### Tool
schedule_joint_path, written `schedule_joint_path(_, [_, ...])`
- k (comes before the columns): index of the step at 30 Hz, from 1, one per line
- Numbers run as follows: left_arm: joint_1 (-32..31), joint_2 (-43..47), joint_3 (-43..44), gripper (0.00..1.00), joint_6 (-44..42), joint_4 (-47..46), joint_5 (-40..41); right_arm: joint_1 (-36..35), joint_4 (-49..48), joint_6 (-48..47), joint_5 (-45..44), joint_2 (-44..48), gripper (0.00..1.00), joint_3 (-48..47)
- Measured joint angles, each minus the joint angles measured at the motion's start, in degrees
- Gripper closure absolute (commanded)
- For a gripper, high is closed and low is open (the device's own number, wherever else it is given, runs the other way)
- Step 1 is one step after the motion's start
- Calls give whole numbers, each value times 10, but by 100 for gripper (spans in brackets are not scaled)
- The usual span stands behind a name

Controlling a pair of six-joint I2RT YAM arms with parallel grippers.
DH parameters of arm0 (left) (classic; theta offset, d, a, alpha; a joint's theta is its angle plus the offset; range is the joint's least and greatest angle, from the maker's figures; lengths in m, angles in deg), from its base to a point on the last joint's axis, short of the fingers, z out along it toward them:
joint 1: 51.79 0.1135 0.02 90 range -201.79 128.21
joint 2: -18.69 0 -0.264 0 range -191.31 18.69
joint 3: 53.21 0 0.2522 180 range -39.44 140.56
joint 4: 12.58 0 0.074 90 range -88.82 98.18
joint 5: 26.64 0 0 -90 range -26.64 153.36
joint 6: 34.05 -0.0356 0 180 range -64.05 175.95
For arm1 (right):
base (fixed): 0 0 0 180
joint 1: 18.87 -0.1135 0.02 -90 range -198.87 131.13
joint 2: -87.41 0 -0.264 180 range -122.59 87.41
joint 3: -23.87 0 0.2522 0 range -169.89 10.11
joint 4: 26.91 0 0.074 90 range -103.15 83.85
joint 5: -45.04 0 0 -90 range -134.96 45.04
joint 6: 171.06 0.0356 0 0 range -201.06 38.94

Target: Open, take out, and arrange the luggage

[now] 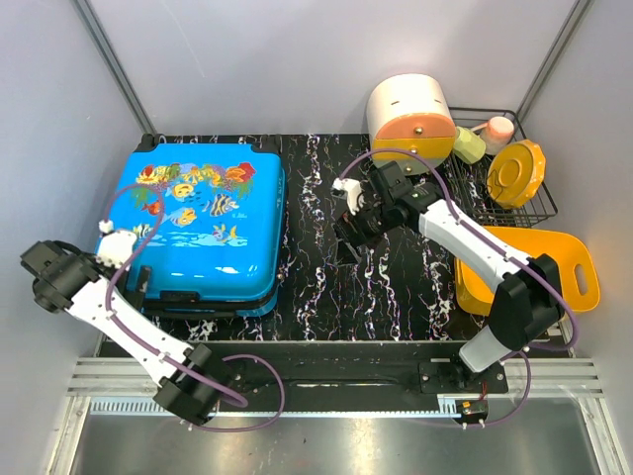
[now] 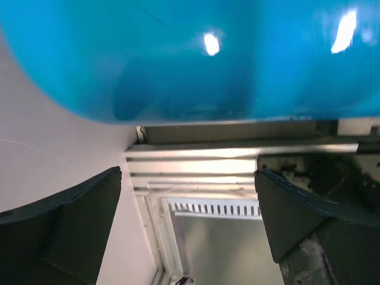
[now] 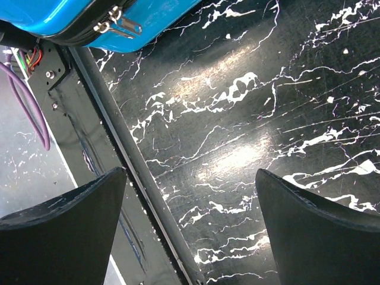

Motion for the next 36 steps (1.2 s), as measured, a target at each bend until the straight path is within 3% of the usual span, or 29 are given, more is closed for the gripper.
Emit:
schedule_joint_path(5, [1,30,-59,1,-62,9,33,0,-25,13,-2,0,0,29])
schedule_joint_path(10, [-10,-17,-53,1,-57,8,0,0,-41,30,-7,0,0,49])
schedule_joint_path(14, [-89,-34,-63,1,7,9,16,0,-58,36,-22,0,0,63])
schedule_joint_path(19, [-299,-3,-87,3,135,11,28,0,-70,36,-50,5,0,95])
schedule_joint_path(29, [-475,-68,-76,7,308,-87,60,0,-85,20,-96,32,0,116])
schedule_joint_path(33, [-495,-89,-70,9,342,-113,26,1,-102,14,-107,32,0,115])
schedule_joint_path(36, [-498,-89,-69,9,366,-123,4,1,-125,13,-103,32,10,115])
